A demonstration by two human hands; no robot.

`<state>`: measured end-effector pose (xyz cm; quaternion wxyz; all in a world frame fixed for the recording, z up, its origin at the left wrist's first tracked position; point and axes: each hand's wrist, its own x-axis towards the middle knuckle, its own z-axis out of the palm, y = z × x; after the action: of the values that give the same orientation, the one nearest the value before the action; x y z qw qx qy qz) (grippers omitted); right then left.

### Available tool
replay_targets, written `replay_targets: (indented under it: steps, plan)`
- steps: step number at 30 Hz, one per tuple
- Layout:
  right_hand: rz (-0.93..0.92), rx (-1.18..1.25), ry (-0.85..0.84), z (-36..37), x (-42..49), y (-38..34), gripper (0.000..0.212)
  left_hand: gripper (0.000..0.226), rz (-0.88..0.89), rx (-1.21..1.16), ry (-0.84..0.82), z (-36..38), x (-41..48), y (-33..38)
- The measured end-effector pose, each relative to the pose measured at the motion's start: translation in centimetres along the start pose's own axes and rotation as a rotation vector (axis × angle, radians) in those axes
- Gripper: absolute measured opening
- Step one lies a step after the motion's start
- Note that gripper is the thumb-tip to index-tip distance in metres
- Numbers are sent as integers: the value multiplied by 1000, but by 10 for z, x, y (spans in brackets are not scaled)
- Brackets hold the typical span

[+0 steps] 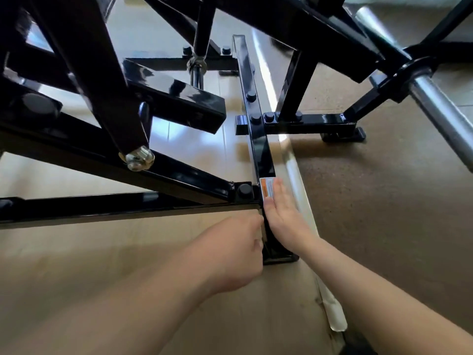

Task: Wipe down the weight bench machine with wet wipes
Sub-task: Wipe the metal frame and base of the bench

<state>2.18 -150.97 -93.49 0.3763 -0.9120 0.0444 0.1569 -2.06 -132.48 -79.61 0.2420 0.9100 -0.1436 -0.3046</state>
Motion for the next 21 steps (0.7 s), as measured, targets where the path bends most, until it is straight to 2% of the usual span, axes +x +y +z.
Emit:
replay_targets:
  steps: [5,10,13,15,18,21]
  plan:
    - [-45,115,59,19,-60,16,61,39,1,54,-105,12,7,-3]
    - [-59,170,317,46,-111,32,61,48,-26,77,-105,22,21,1]
    - [-16,254,445,37,-111,37,56,54,-4,76,-131,32,27,4]
    - [7,263,506,27,-109,45,60,54,-12,70,-135,35,29,-1]
    - [-8,91,479,17,-94,67,71,52,-60,90,-92,42,27,-13]
    - [73,103,241,25,-73,89,67,48,-83,131,-130,58,26,-19]
